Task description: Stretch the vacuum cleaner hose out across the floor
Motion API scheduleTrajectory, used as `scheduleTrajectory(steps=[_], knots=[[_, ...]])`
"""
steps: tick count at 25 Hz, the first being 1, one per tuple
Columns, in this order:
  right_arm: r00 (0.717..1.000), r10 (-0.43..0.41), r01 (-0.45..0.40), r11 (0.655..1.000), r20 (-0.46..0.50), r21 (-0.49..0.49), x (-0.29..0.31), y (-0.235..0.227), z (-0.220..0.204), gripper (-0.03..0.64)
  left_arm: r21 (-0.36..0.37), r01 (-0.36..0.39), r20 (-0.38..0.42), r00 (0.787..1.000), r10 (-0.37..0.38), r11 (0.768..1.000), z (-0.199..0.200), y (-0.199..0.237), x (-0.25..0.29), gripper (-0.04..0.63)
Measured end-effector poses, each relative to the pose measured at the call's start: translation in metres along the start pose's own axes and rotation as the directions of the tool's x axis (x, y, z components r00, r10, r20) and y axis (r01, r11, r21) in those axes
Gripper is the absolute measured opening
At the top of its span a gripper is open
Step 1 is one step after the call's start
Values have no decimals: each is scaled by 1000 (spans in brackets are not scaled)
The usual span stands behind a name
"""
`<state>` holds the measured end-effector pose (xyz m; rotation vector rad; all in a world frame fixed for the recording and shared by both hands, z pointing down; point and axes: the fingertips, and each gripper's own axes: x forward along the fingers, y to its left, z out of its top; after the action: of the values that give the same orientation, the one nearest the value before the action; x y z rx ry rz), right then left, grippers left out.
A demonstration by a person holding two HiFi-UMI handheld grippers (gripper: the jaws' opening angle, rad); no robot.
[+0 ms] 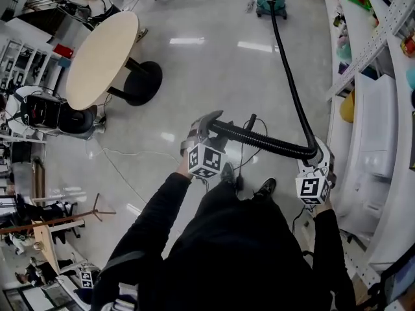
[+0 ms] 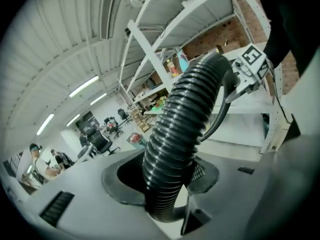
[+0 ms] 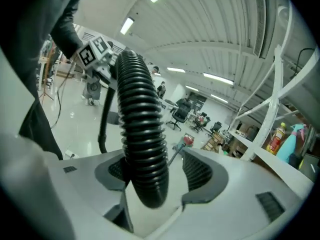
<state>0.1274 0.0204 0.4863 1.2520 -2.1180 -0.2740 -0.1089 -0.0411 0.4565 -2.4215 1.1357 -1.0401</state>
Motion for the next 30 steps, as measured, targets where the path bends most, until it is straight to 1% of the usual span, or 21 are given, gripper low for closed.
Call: scheduleTrajectory(steps=[1, 2, 5, 7, 9, 10, 11, 12, 14, 15, 16, 17, 20, 21, 22, 23, 24, 26, 27, 28, 30], knots=[[999, -9, 9, 1000, -36, -3, -2, -3, -8, 286, 44, -9, 8, 1000, 8, 999, 9, -3, -9, 189], [998, -2, 1, 1000, -61, -14, -6, -2, -11, 301, 86, -15, 9, 1000, 15, 996, 16, -7, -17, 187], [995, 78, -80, 996, -58, -45, -23, 18, 5, 304, 221, -18, -24, 999, 24, 975, 30, -20, -32, 186], [987, 160, -161, 984, -15, -71, -34, 48, 35, 304, 322, 1, -42, 999, 13, 947, 35, -36, -40, 186], [967, 254, -248, 959, 29, -134, -38, 93, 76, 304, 415, 17, -37, 999, -2, 910, 35, -55, -53, 186], [954, 298, -287, 942, 40, -174, -37, 117, 97, 304, 446, 15, -29, 1000, -2, 895, 32, -61, -60, 187], [944, 328, -313, 925, 38, -213, -32, 140, 116, 304, 462, 11, -24, 1000, 0, 887, 28, -63, -67, 187], [941, 338, -324, 914, 20, -244, -25, 159, 132, 304, 465, 9, -24, 1000, 2, 885, 21, -62, -75, 189], [952, 302, -303, 913, -46, -273, -9, 186, 158, 304, 454, 14, -35, 999, 3, 891, 2, -53, -92, 189], [959, 271, -282, 919, -78, -276, -3, 195, 169, 282, 441, 16, -37, 999, 1, 897, -9, -49, -101, 189], [964, 242, -263, 923, -108, -281, 0, 204, 180, 181, 424, 16, -36, 999, -1, 905, -21, -45, -110, 189], [965, 223, -254, 921, -135, -295, 3, 213, 189, 140, 405, 11, -29, 1000, 1, 914, -32, -42, -119, 189], [964, 187, -246, 902, -191, -355, 6, 240, 203, 138, 360, -42, -4, 999, 47, 932, -67, -34, -140, 195], [963, 175, -241, 902, -206, -358, 6, 244, 204, 137, 343, -62, -11, 997, 70, 937, -82, -32, -146, 199], [962, 164, -234, 908, -218, -348, 5, 244, 202, 137, 315, -87, -24, 995, 99, 945, -99, -27, -152, 219], [963, 157, -225, 917, -221, -330, 2, 241, 201, 137, 270, -117, -36, 991, 131, 956, -116, -19, -159, 256], [965, 155, -217, 926, -212, -310, -1, 237, 201, 137, 208, -140, -51, 987, 154, 968, -136, -12, -166, 274], [973, 166, -206, 936, -159, -285, -14, 229, 204, 137, 55, -148, -74, 986, 152, 987, -176, -1, -180, 297], [977, 172, -201, 938, -125, -282, -23, 225, 206, 137, -29, -142, -78, 987, 139, 989, -194, 1, -186, 301], [980, 177, -196, 940, -94, -280, -31, 221, 207, 137, -112, -133, -80, 989, 125, 985, -209, 1, -189, 302], [982, 184, -189, 945, -45, -267, -49, 212, 207, 137, -247, -120, -66, 992, 107, 961, -226, 1, -187, 325]])
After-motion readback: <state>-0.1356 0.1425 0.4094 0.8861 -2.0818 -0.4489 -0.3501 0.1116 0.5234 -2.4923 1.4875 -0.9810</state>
